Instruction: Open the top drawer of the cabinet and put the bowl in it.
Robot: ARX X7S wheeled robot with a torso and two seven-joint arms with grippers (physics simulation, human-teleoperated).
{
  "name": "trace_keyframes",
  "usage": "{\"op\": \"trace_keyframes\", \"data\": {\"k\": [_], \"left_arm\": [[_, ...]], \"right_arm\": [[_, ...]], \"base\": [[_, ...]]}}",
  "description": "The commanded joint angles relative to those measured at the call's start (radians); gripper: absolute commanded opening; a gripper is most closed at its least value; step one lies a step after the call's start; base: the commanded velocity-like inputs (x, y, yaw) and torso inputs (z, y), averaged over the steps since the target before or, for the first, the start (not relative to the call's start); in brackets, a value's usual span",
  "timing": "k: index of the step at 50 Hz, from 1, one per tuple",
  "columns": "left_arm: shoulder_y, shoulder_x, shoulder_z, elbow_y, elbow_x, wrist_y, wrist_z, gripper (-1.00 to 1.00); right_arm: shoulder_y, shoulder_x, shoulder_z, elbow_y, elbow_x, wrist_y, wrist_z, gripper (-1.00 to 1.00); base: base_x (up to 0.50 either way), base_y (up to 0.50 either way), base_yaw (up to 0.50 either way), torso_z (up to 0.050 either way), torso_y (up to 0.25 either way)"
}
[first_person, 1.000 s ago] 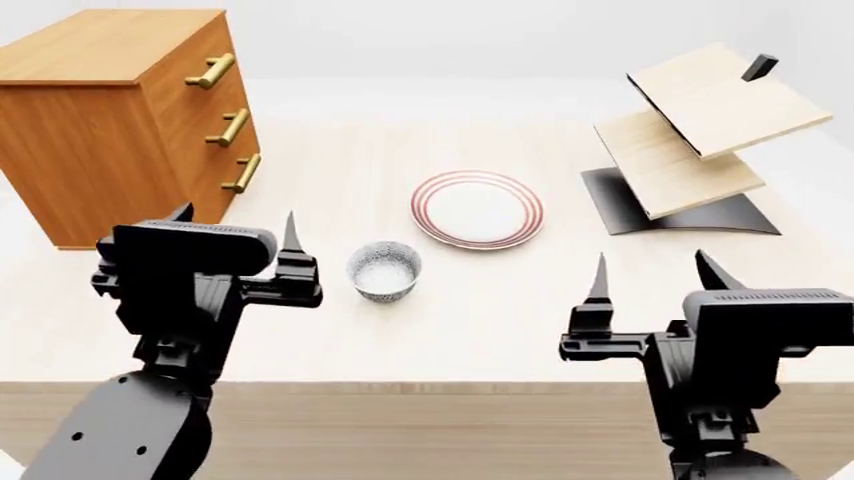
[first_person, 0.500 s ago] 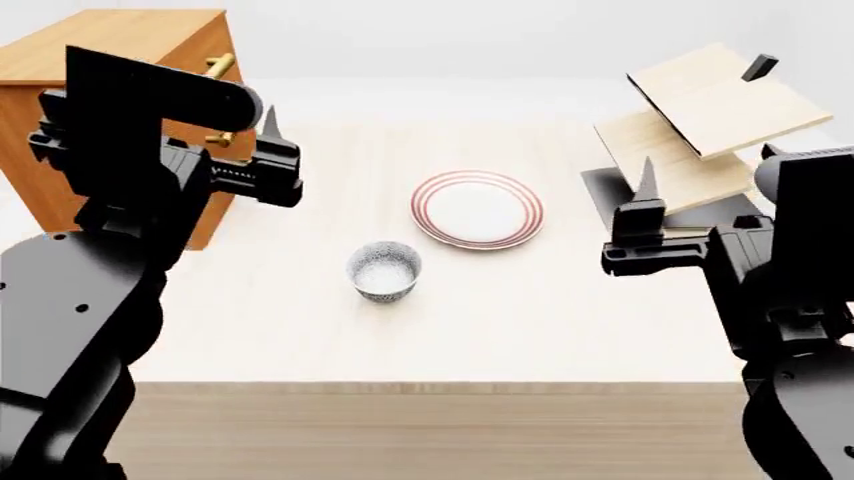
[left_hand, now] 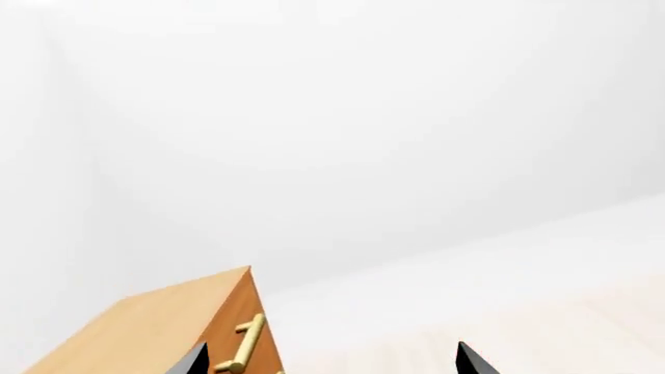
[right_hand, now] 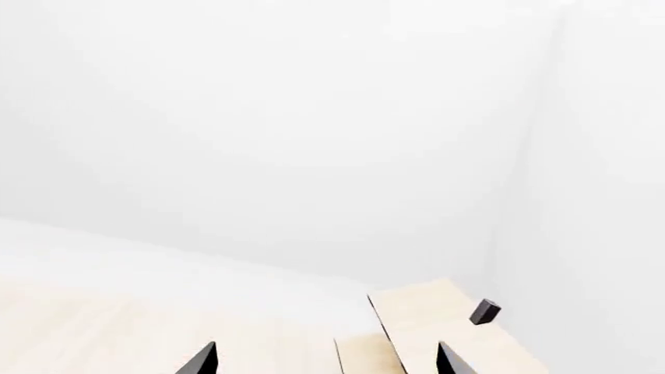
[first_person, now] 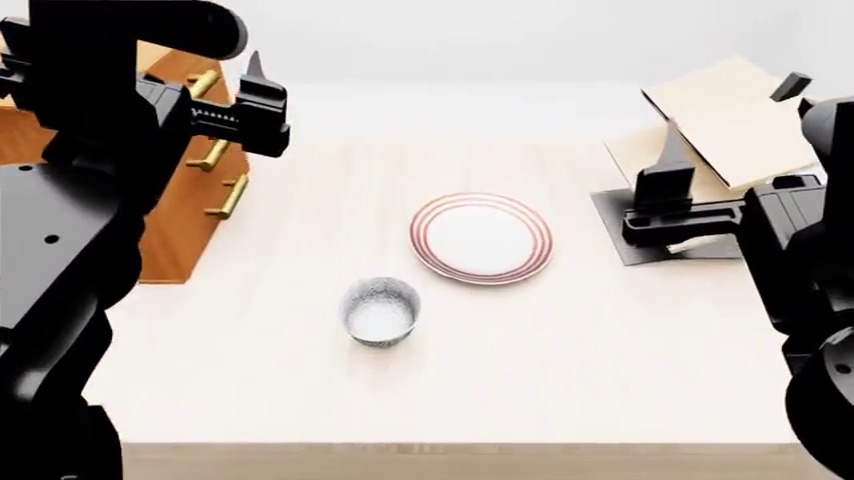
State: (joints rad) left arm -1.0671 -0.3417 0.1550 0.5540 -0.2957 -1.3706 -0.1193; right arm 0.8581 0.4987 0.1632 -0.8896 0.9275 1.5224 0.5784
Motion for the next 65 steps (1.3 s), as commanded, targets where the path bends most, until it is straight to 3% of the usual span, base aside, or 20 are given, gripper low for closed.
{"op": "trace_keyframes", "data": {"k": [1,46,57,65], "left_arm": [[-0.028,0.0,0.011,-0.03,-0.001,0.009,0.0,1.0],[-0.011,-0.023,0.049,-0.105,0.01,0.078,-0.009,1.0],[-0.047,-0.114,0.237,-0.184,0.074,0.163,0.023,1.0],[-0.086,-0.199,0.466,-0.264,0.178,0.212,0.034,1.0]], "right_arm": [[0.019,0.031,0.008,0.019,0.087,-0.014,0.069,1.0],[-0.04,0.093,-0.088,0.082,0.04,-0.165,0.071,1.0],[-0.077,0.098,-0.107,0.086,0.027,-0.201,0.065,1.0],[-0.105,0.109,-0.125,0.094,0.003,-0.239,0.058,1.0]], "base": [[0.45,0.0,0.0,0.0,0.0],[0.4,0.0,0.0,0.0,0.001],[0.0,0.0,0.0,0.0,0.0],[0.0,0.0,0.0,0.0,0.0]]}}
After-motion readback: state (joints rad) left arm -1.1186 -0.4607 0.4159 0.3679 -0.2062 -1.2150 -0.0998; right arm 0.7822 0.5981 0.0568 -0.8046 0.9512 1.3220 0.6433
